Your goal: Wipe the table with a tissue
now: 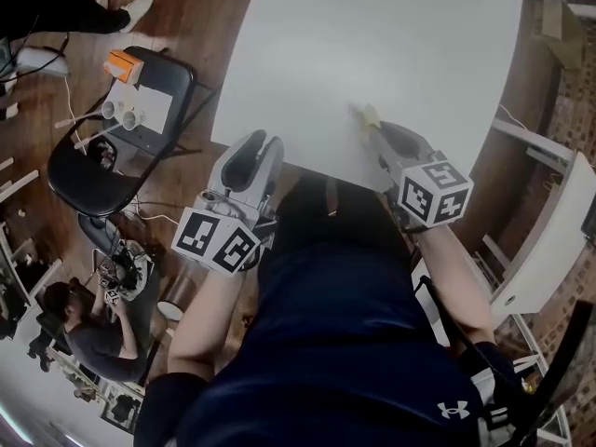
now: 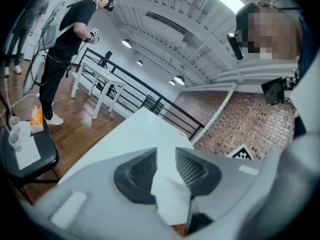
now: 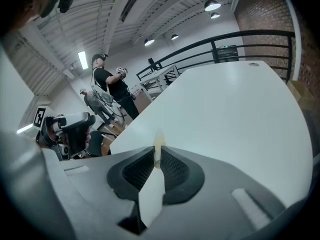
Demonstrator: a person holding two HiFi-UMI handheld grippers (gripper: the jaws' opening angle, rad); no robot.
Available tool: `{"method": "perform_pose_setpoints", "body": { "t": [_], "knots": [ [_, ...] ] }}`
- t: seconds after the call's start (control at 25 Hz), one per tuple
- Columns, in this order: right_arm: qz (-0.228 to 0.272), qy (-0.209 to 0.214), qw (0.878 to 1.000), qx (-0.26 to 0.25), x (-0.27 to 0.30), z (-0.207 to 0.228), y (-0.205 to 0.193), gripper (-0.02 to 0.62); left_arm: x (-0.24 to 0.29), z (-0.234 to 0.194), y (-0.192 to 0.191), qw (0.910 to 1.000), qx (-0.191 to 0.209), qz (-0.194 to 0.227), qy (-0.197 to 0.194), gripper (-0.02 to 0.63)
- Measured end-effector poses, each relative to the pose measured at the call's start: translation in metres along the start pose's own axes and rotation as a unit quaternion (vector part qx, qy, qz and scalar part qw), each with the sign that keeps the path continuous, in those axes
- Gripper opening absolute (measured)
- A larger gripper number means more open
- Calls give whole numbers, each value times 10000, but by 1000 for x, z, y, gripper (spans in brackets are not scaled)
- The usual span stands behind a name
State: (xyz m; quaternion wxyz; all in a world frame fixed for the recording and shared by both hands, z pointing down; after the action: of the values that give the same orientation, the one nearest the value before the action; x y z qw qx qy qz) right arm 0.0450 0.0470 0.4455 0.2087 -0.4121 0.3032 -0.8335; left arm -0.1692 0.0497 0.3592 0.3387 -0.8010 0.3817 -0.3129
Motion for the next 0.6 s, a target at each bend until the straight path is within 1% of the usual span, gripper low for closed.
{"method": "perform_pose_setpoints", "body": {
  "t": [0.28, 0.4, 0.6],
  "knots": [
    [417, -94, 9991, 76, -44, 17, 11, 44, 9, 53, -17, 9990, 104, -47, -424, 117],
    [632, -129, 9979, 79, -65, 24, 17, 44, 12, 76, -24, 9975, 159, 86, -689, 117],
    [1008, -189, 9946, 173, -103, 33, 28, 44, 12, 107, -21, 9958, 283, 211, -847, 117]
  ]
}}
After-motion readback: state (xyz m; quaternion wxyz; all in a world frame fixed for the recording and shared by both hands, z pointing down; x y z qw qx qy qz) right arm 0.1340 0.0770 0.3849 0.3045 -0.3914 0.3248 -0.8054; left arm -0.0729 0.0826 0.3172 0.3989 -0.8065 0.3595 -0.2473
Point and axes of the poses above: the fingertips, and each gripper's own axes: x forward along the fingers, z to its right, y out of its top, the point moved 4 cm from there along -x, backward along the fingers, and after that the axes turned 10 degrees about z, right-handed, at the moved point
